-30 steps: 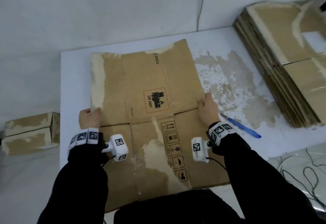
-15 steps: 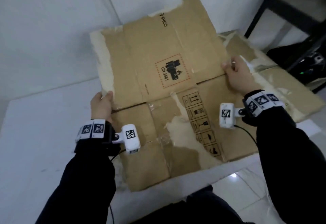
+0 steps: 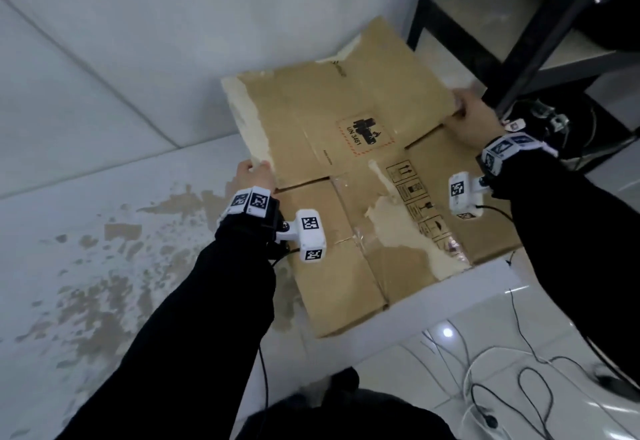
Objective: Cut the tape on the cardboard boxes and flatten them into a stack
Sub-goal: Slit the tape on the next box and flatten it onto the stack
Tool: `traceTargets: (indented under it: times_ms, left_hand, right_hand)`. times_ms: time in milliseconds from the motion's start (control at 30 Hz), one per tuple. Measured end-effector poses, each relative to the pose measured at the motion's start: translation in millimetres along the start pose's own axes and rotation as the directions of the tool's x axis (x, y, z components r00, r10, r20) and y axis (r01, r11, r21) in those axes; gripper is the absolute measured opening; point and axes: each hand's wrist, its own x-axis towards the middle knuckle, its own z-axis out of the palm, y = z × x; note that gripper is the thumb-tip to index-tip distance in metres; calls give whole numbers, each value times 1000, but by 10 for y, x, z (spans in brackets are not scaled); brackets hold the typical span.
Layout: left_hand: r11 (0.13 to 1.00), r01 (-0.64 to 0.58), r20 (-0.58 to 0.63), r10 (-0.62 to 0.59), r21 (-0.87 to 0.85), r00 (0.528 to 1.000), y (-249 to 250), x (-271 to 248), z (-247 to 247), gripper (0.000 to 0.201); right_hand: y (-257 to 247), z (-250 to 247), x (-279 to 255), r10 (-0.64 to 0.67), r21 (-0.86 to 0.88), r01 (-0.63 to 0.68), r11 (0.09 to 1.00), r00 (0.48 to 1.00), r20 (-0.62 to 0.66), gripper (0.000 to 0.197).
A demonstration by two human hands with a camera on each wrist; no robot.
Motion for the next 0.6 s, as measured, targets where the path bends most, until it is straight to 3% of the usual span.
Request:
traceTargets:
  times_ms: [133,233,300,367,433,500,600]
  left_hand:
    - [990,58,-12,-57,130,998,-34,-65,242,40]
    - [993,13,-118,0,113,993,-136,-85,379,37]
    - [997,1,-133,9,76,991,-195,-109,465,54]
    - [981,-72,1,73,178,997,-242,-148,542,84]
    - [915,-154,188,88,372,978,-264,-149,594,100]
    - [840,-166,260,31,516,965,-283,-68,628,106]
    - [768,-174,264,6,616,965,-250,12,663,109]
  right_hand:
    - [216,264,-38,-21,-43,28,999,987,157,60]
    - [317,531,-188,29,-178,2,984,984,175,74]
    - [256,705,-365,30,-226,46,973,945,324,85]
    - [220,876,-497,110,-194,-9,981,849,517,97]
    - [239,1003,-531,165,-241,-20,970,781,602,107]
    - [268,1057,-528,169,-270,7,963,763,624,110]
    - [275,1095,-502,181,-290,8,957,766,617,110]
